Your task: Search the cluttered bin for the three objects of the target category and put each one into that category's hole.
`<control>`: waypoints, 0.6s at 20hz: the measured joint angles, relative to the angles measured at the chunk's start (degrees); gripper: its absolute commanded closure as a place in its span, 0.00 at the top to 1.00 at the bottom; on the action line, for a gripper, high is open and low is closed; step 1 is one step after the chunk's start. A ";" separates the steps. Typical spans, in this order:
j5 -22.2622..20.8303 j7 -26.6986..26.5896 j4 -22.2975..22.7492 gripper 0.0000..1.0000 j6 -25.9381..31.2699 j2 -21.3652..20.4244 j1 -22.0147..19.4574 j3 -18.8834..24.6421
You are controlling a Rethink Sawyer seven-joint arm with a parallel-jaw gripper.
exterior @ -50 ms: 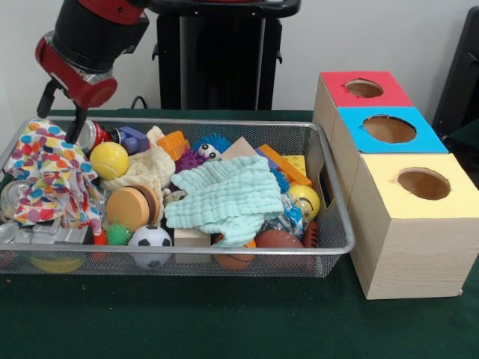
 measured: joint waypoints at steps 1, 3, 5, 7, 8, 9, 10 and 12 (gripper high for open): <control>0.00 0.00 0.02 1.00 -0.26 0.23 0.03 -0.43; 0.00 0.00 0.09 1.00 -0.79 0.61 0.04 -1.01; 0.00 0.00 0.21 1.00 -1.47 0.97 0.00 -1.33; 0.00 0.00 0.35 1.00 -2.22 1.30 -0.06 -1.53; 0.00 0.00 0.58 1.00 -3.46 1.82 -0.20 -1.66; 0.00 0.00 0.74 1.00 -4.26 2.10 -0.33 -1.65; 0.00 0.00 0.89 1.00 -4.96 2.31 -0.44 -1.66; 0.00 0.00 1.37 1.00 -6.81 2.61 -0.96 -1.42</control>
